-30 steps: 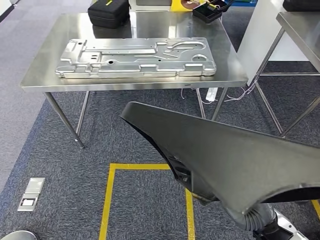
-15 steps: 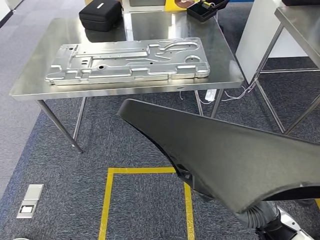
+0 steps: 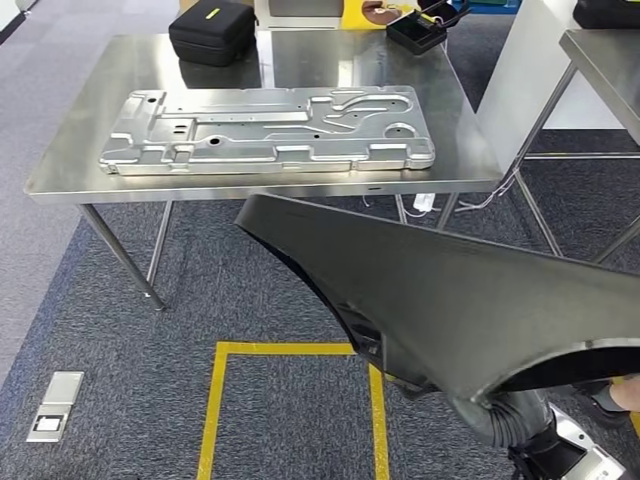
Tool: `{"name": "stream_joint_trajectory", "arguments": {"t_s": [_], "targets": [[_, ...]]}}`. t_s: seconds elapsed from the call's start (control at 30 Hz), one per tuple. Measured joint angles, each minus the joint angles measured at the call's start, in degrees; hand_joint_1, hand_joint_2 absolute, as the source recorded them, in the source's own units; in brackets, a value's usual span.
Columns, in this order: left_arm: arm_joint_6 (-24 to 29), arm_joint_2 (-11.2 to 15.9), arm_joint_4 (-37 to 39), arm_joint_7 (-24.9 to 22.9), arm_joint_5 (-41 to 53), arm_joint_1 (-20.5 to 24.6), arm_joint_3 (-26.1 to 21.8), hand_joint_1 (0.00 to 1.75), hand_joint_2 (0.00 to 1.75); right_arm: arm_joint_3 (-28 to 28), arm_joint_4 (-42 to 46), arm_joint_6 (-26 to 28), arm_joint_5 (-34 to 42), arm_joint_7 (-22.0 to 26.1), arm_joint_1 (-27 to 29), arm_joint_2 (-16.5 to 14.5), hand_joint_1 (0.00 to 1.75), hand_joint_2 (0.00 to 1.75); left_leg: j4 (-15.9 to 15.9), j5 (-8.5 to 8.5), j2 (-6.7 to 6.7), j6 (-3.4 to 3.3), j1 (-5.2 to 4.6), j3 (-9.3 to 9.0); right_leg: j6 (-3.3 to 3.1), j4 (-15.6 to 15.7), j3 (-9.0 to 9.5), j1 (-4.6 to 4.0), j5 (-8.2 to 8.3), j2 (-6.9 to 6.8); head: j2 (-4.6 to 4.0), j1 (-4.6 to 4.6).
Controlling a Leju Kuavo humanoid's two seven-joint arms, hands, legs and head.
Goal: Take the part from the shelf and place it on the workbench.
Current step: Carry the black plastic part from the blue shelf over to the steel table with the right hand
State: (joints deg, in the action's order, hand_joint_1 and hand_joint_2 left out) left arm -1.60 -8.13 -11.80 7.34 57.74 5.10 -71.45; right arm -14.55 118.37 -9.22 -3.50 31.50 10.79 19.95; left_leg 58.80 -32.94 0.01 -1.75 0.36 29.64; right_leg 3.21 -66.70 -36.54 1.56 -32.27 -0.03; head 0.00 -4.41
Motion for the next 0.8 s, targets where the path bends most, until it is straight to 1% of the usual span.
{"name": "stream_joint_trajectory", "arguments": {"t_s": [0.03, 0.07, 0.13, 0.17, 0.2, 0.23, 0.27, 0.3, 0.33, 0.37, 0.4, 0.43, 0.47, 0.5, 0.53, 0.57, 0.6, 0.63, 0.67, 0.73, 0.77, 0.8], "targets": [[0.0, 0.0, 0.0, 0.0, 0.0, 0.1, 0.0, 0.0, 1.75, 0.0, -0.1, -0.1, 0.0, 0.0, 0.0, 0.0, 1.75, 1.75, 0.2, -0.46, -0.03, 0.38, 0.01, -0.36, 0.09, 2.9, 1.16, -0.01, 1.4, 0.0, 0.0, 0.02], [0.1, 0.1, 0.0, 0.0, 0.0, 0.1, 0.0, 0.0, 1.75, 0.0, -0.3, -0.2, 0.1, 0.0, 0.0, 0.0, 1.75, 1.75, 0.3, -0.81, -0.07, 0.69, -0.05, -0.49, -0.17, 4.7, 1.87, -0.05, 1.86, 0.04, 0.0, 0.03], [0.2, 0.1, 0.0, 0.1, 0.0, 0.2, 0.0, 0.0, 1.75, 0.1, -0.5, -0.4, 0.1, 0.0, 0.0, 0.0, 1.75, 1.75, 0.4, -1.11, -0.12, 1.05, -0.23, -0.46, -1.05, 5.6, 2.15, -0.23, 1.23, 0.18, 0.0, 0.02], [0.2, 0.1, 0.0, 0.1, 0.0, 0.2, 0.0, 0.0, 1.75, 0.1, -0.6, -0.5, 0.1, 0.0, 0.0, 0.0, 1.75, 1.75, 0.3, -1.23, -0.13, 1.15, -0.24, -0.5, -1.55, 5.6, 2.19, -0.17, 0.99, 0.22, 0.0, 0.01], [0.2, 0.1, 0.0, 0.1, 0.0, 0.2, 0.0, 0.0, 1.75, 0.2, -0.6, -0.5, 0.2, 0.0, 0.0, 0.0, 1.75, 1.75, 0.6, -1.54, -0.12, 1.31, -0.22, -0.54, -1.87, 5.7, 2.37, -0.09, 0.84, 0.19, 0.0, -0.03], [0.2, 0.1, 0.0, 0.1, 0.1, 0.3, 0.0, 0.0, 1.75, 0.3, -0.6, -0.5, 0.2, 0.0, -0.1, 0.0, 1.75, 1.75, 1.8, -2.26, -0.13, 1.54, -0.17, -0.14, -2.21, 5.7, 2.61, 0.01, 0.68, 0.12, 0.0, -0.04], [0.2, 0.1, 0.0, 0.2, 0.1, 0.3, 0.0, 0.0, 1.75, 0.4, -0.6, -0.5, 0.2, 0.0, -0.1, 0.0, 1.75, 1.75, 4.1, -3.44, -0.13, 1.8, -0.11, 0.93, -2.53, 5.8, 2.89, 0.11, 0.5, 0.02, 0.0, -0.06], [0.2, 0.1, 0.0, 0.2, 0.1, 0.3, 0.0, 0.0, 1.75, 0.5, -0.6, -0.5, 0.3, 0.0, -0.2, 0.0, 1.75, 1.75, 7.6, -4.94, -0.13, 2.04, -0.05, 2.76, -2.79, 5.8, 3.11, 0.1, 0.27, -0.07, 0.0, -0.08], [0.2, 0.1, 0.0, 0.3, 0.1, 0.3, 0.0, 0.0, 1.75, 0.6, -0.6, -0.5, 0.3, 0.0, -0.2, 0.0, 1.75, 1.75, 11.7, -6.36, -0.13, 2.2, 0.0, 5.1, -2.99, 5.8, 3.3, 0.05, 0.05, -0.12, 0.0, -0.08], [0.2, 0.1, 0.0, 0.3, 0.1, 0.2, 0.0, 0.0, 1.75, 0.8, -0.6, -0.5, 0.3, 0.0, -0.2, 0.0, 1.75, 1.75, 15.2, -7.17, -0.13, 2.25, 0.01, 7.31, -3.1, 5.8, 3.49, 0.0, -0.16, -0.12, 0.0, -0.08], [0.2, 0.1, 0.0, 0.3, 0.1, 0.1, 0.0, 0.0, 1.75, 0.9, -0.6, -0.5, 0.4, 0.0, -0.2, 0.0, 1.75, 1.75, 17.0, -6.92, -0.13, 2.19, -0.01, 8.87, -3.16, 5.8, 3.79, -0.08, -0.41, -0.06, 0.0, -0.09], [0.2, 0.1, 0.0, 0.3, 0.1, 0.0, 0.0, 0.0, 1.75, 1.0, -0.6, -0.5, 0.4, 0.0, -0.2, 0.0, 1.75, 1.75, 16.7, -5.48, -0.13, 1.97, -0.05, 9.41, -3.19, 5.8, 4.2, -0.18, -0.68, 0.03, 0.0, -0.08], [0.2, 0.1, 0.0, 0.3, 0.1, 0.0, 0.0, 0.0, 1.75, 1.1, -0.6, -0.5, 0.5, 0.0, -0.2, 0.0, 1.75, 1.75, 14.2, -3.04, -0.14, 1.59, -0.16, 8.94, -3.19, 5.8, 4.74, -0.31, -1.01, 0.11, 0.0, -0.09], [0.2, 0.1, 0.0, 0.3, 0.1, 0.0, 0.0, 0.0, 1.75, 1.2, -0.6, -0.5, 0.5, 0.0, -0.2, 0.0, 1.75, 1.75, 10.7, -0.38, -0.17, 1.0, -0.37, 7.85, -3.16, 5.8, 5.31, -0.35, -1.37, 0.17, 0.0, -0.09], [0.2, 0.2, 0.0, 0.3, 0.1, 0.1, 0.0, 0.0, 1.75, 1.2, -0.6, -0.5, 0.5, 0.0, -0.2, 0.0, 1.75, 1.75, 7.7, 1.64, -0.2, 0.32, -0.66, 6.82, -3.06, 5.9, 5.7, -0.44, -1.68, 0.2, 0.0, -0.04], [0.2, 0.2, 0.0, 0.4, 0.1, 0.1, 0.0, 0.0, 1.75, 1.2, -0.6, -0.6, 0.5, 0.0, -0.3, 0.0, 1.75, 1.75, 5.4, 2.89, -0.22, -0.3, -1.04, 6.04, -2.85, 6.0, 5.91, -0.35, -1.87, 0.26, 0.0, -0.01], [0.2, 0.3, 0.0, 0.4, 0.0, 0.1, 0.0, 0.0, 1.75, 1.2, -0.7, -0.6, 0.6, 0.0, -0.4, 0.0, 1.75, 1.75, 4.4, 3.22, -0.24, -0.8, -1.39, 5.71, -2.59, 6.1, 5.91, -0.17, -1.97, 0.3, 0.0, 0.02], [0.2, 0.4, 0.0, 0.4, 0.0, 0.1, 0.0, 0.0, 1.75, 1.2, -0.7, -0.6, 0.6, 0.0, -0.4, 0.0, 1.75, 1.75, 4.1, 3.08, -0.23, -1.13, -1.66, 5.67, -2.26, 6.3, 5.87, -0.06, -1.97, 0.32, 0.0, 0.05], [0.2, 0.4, 0.0, 0.4, 0.0, 0.1, 0.0, 0.0, 1.75, 1.2, -0.7, -0.6, 0.6, 0.0, -0.5, -0.1, 1.75, 1.75, 3.3, 2.96, -0.23, -1.33, -1.78, 5.35, -1.9, 6.6, 5.97, 0.04, -1.92, 0.32, 0.0, 0.05], [0.3, 0.5, 0.0, 0.4, 0.0, 0.2, -0.1, 0.0, 1.75, 1.3, -0.7, -0.7, 0.7, 0.1, -0.6, 0.0, 1.75, 1.75, 1.0, 2.84, -0.06, -1.43, -1.39, 4.01, -1.48, 6.5, 6.19, -0.08, -2.39, 0.14, 0.0, 0.07], [0.3, 0.5, 0.0, 0.5, -0.1, 0.2, -0.1, 0.0, 1.75, 1.3, -0.7, -0.7, 0.7, 0.1, -0.8, 0.0, 1.75, 1.75, -0.3, 2.87, 0.0, -1.42, -1.09, 3.19, -1.33, 5.2, 5.69, -0.19, -3.17, 0.11, 0.0, 0.11], [0.3, 0.5, 0.0, 0.5, -0.1, 0.2, -0.1, 0.0, 1.75, 1.4, -0.8, -0.7, 0.7, 0.1, -0.9, 0.0, 1.75, 1.75, -1.1, 2.86, 0.07, -1.35, -0.83, 2.55, -1.25, 2.8, 4.47, -0.2, -4.3, 0.08, 0.0, 0.16]]}}
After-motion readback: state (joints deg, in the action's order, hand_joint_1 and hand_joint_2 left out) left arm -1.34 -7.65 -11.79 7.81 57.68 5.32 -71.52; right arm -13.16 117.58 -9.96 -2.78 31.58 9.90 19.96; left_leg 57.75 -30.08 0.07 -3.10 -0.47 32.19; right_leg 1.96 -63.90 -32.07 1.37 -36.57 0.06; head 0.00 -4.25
